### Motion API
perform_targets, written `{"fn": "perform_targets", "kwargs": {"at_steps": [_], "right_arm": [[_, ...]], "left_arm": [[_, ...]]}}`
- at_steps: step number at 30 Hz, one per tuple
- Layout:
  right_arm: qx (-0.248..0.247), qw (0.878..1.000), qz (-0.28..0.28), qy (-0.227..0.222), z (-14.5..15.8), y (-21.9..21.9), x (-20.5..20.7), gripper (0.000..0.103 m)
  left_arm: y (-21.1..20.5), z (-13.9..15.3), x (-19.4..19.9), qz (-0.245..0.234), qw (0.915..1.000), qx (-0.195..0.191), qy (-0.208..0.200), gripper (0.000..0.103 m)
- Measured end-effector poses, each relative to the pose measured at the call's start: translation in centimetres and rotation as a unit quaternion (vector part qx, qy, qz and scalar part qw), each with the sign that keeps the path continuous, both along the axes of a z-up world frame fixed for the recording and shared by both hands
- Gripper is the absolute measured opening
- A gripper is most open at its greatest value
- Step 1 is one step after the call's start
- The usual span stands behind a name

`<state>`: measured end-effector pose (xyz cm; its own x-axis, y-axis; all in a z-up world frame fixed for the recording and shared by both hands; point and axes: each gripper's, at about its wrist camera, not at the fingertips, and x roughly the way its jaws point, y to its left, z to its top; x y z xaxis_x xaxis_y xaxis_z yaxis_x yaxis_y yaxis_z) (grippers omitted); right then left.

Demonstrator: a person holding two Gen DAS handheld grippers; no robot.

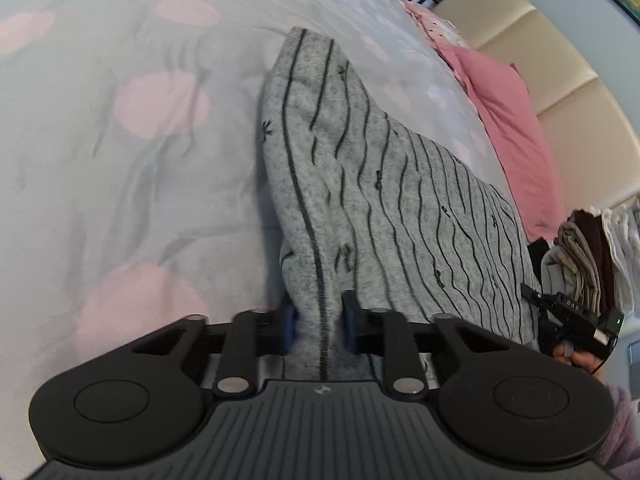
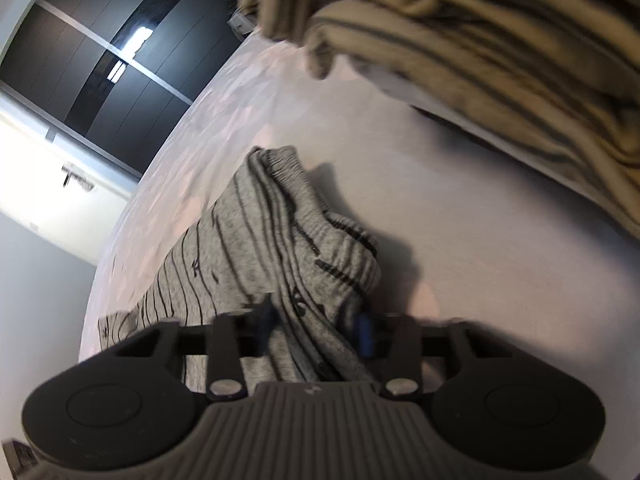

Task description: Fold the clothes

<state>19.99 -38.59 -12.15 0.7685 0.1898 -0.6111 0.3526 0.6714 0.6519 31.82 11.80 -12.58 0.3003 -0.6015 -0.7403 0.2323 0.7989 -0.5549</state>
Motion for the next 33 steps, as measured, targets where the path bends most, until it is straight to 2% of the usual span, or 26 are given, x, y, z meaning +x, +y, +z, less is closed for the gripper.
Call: {"fn": "perform_targets", "kwargs": {"at_steps": [4,7,11,14,21,26,29,30,31,33], "right_arm": [[-0.016,1.0,0.018,-0.013,1.4,0.1,0.1,0.021],[-0.02,0.999,0.03,-0.022,2.8,0.2,0.0,0.02],[0.019,0.999,0.046,0.006,4.5,0.4,-0.8,0.019],[0.032,0.995,0.082,0.037,5.5,1.2,-1.7,0.019],[0.016,0.98,0.164,0.112,5.5,3.0,-3.6,0.019],[0.009,0.971,0.179,0.159,3.7,3.2,-4.0,0.02],[0.009,0.967,0.183,0.18,3.1,3.3,-4.3,0.028],[0.005,0.964,0.186,0.189,3.1,3.2,-4.2,0.033],[-0.004,0.962,0.19,0.198,3.2,3.1,-4.3,0.043],[-0.03,0.956,0.2,0.21,3.9,2.7,-4.3,0.051]], "left_arm": [[0.8,1.8,-0.2,0.017,0.9997,-0.013,0.014,0.013],[1.1,4.0,-1.0,0.015,0.9998,0.0,0.008,0.012],[1.9,6.7,-2.5,0.012,0.9987,0.034,0.036,0.012],[2.9,8.0,-4.7,0.004,0.9966,0.062,0.055,0.012],[4.2,8.1,-11.2,-0.018,0.9901,0.103,0.094,0.012],[3.8,5.8,-11.5,-0.017,0.9865,0.118,0.112,0.012],[3.4,4.9,-11.0,-0.027,0.9824,0.133,0.129,0.015],[3.3,4.7,-10.8,-0.03,0.9812,0.136,0.134,0.017],[3.4,4.7,-10.7,-0.032,0.9801,0.141,0.136,0.02],[3.8,5.0,-10.5,-0.03,0.9782,0.155,0.134,0.026]]}}
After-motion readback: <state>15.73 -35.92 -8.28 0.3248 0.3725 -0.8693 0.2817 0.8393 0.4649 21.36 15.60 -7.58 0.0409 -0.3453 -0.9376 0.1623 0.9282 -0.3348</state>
